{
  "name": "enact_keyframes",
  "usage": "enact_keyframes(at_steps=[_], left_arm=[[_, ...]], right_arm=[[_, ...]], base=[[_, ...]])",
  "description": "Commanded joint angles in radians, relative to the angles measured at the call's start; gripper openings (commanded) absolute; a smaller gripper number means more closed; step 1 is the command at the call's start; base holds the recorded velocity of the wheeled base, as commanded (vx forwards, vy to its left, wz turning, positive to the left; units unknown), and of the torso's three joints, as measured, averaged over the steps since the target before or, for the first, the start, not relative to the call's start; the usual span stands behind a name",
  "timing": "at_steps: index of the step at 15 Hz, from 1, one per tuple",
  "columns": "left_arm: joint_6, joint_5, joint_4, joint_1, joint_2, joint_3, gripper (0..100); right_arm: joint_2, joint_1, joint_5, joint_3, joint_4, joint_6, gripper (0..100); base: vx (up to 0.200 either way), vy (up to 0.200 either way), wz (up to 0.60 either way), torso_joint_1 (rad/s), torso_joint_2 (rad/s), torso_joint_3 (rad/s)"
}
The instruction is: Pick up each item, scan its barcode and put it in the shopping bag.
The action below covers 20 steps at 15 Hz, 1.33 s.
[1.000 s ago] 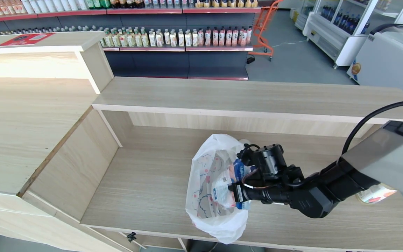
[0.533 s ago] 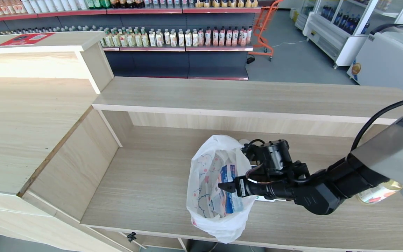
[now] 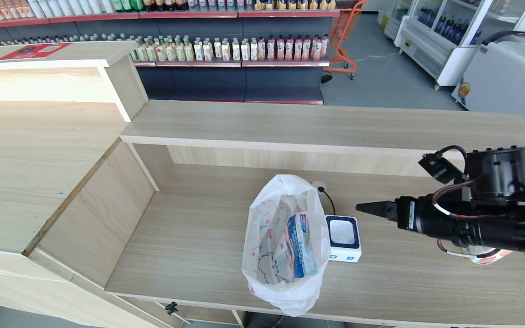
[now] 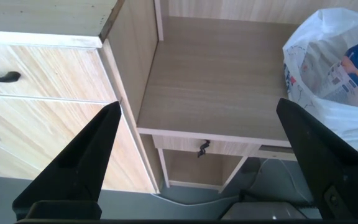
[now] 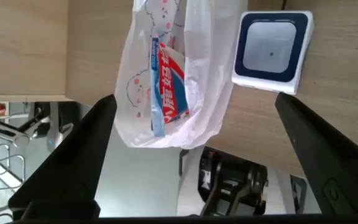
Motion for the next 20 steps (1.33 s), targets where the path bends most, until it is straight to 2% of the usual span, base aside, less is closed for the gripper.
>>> enact_keyframes(at_steps=[1,5,11,13,17,20], left_arm=[[0.000,0.000,0.000,0.000,0.001,0.000,100],[0.001,0.000,0.001,0.000,0.001,0.000,100],[0.001,0.000,0.000,0.000,0.001,0.000,100],[-0.002,0.000,0.000,0.000,0.001,0.000,100],[-0.002,0.000,0.000,0.000,0.001,0.000,100],[-0.002,0.000,0.001,0.000,0.001,0.000,100]], right_arm=[[-0.133,-0.099,0.029,0.056,0.020,0.004,100],[-0.133,-0.131,0.027,0.064,0.024,0.004,100],[-0.137,-0.131,0.023,0.105,0.022,0.003,100],[-0.144,-0.130,0.023,0.105,0.024,0.001,100],[-0.149,-0.136,0.018,0.108,0.024,0.001,100],[-0.143,-0.177,0.017,0.108,0.022,-0.002,100]], base=[[0.000,0.000,0.00,0.000,0.00,0.000],[0.000,0.000,0.00,0.000,0.00,0.000],[-0.200,0.000,0.00,0.002,0.00,0.003],[0.000,0.000,0.00,0.000,0.00,0.000],[0.000,-0.200,0.00,-0.001,0.00,-0.002],[0.000,-0.200,0.00,-0.004,0.00,0.006]])
